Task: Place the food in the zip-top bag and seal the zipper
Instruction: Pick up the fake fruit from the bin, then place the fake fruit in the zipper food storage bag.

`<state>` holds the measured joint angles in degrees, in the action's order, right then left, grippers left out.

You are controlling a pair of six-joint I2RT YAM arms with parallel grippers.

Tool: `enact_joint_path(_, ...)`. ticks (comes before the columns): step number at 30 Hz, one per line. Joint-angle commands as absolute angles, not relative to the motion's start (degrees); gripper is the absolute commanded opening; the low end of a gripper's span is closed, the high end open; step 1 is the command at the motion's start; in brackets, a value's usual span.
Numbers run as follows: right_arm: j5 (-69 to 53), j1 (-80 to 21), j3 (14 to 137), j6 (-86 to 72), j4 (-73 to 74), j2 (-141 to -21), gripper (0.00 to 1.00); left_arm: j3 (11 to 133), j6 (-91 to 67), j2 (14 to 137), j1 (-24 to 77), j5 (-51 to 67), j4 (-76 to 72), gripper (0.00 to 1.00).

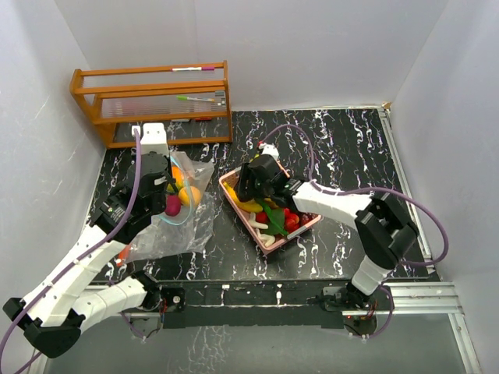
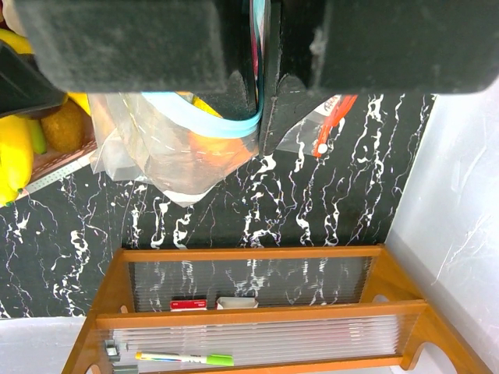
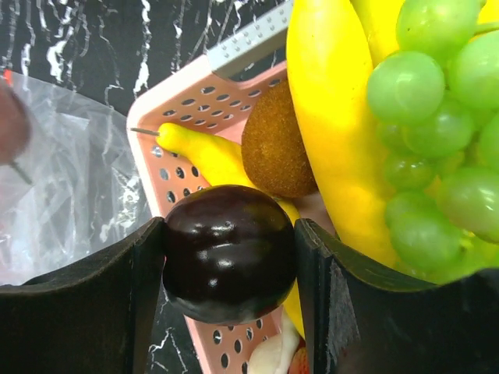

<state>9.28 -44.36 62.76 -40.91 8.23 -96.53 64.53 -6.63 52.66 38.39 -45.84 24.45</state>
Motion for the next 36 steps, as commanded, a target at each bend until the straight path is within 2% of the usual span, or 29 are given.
enact_joint_path(1,10.98,-44.4,63.54,-38.08,6.37,-89.61,0.45,64.6,-6.9,51.86,38.23,-46.14,23.91,0.0)
enact_joint_path(10,3.51,-44.46,61.47,-29.05,3.08,-74.69,0.44,63.32,-9.25,55.72,38.15,-41.45,22.35,0.0)
enact_joint_path(17,-4.73,-44.41,61.14,-25.41,-0.47,-68.82,0.43,64.18,-11.61,61.61,38.22,-34.21,20.38,0.0)
enact_joint_path(26,-19.82,-45.34,63.28,-25.1,-8.19,-72.73,0.42,64.69,-12.04,64.56,38.23,-31.63,19.4,0.0)
enact_joint_path(36,-19.37,-51.36,66.57,-21.55,-6.77,-77.78,0.41,65.55,-11.51,65.36,38.19,-31.35,18.85,0.0)
